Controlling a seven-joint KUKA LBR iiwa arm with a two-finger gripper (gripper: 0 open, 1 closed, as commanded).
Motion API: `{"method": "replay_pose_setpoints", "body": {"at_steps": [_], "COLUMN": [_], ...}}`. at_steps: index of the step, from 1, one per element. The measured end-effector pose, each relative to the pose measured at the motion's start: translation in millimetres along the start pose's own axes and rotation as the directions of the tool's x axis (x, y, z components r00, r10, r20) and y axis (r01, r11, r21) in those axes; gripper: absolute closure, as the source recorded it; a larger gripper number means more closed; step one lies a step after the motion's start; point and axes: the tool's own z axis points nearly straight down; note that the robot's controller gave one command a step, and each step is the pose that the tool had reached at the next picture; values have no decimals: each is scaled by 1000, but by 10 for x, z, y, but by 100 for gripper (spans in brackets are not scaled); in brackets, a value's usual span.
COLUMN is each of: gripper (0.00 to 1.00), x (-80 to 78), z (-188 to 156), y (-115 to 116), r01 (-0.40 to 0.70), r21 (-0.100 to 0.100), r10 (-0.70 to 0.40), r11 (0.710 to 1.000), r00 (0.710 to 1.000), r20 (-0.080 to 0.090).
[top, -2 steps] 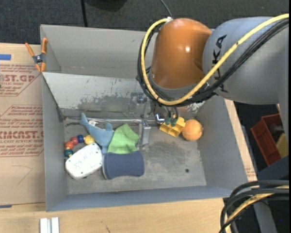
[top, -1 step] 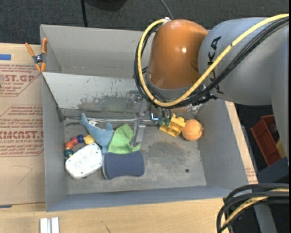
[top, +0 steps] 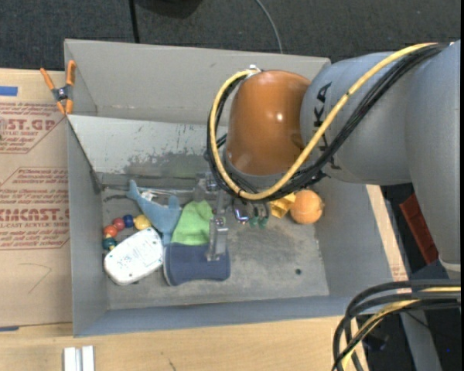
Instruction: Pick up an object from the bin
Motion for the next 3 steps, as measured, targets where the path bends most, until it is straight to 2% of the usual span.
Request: {"method": "replay_pose_setpoints", "body": {"at_steps": [1,2,3], "gripper": [0,0,0], "x": [434,453,443], "z": [179,211,493], "y": [-65,-89,-38], "r01": [-96,-103,146], "r21": [-1,-4,-2], "r10": [96,104,-146], "r11": [995,995,989], "r00": [995,995,989], "r20": [-8,12,0]}}
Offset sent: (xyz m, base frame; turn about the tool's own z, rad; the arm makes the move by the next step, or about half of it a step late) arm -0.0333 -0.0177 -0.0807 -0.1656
